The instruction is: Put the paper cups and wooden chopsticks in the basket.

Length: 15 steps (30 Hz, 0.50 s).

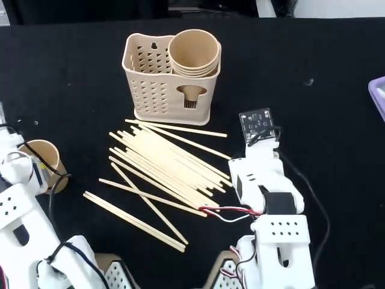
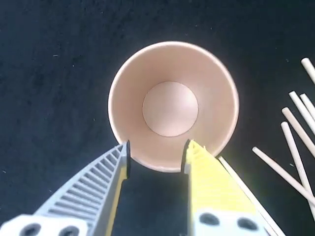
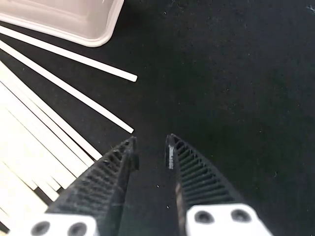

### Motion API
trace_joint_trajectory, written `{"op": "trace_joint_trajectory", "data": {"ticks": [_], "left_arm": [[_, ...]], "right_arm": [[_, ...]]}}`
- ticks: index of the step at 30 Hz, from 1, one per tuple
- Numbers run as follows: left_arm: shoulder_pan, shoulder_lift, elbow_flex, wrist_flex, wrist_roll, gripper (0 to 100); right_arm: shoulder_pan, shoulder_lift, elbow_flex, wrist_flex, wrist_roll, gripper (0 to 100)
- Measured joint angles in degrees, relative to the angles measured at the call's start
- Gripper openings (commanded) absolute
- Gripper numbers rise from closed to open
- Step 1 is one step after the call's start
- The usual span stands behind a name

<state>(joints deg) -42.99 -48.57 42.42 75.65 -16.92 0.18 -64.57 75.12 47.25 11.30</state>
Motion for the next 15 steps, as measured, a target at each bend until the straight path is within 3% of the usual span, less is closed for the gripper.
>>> {"op": "trace_joint_trajectory", "data": {"ticks": [15], "left_arm": [[-0.35, -0.09, 2.90, -0.09, 1.41, 19]], "right_arm": [[0.00, 0.00, 0.00, 0.00, 0.00, 10.8]]}}
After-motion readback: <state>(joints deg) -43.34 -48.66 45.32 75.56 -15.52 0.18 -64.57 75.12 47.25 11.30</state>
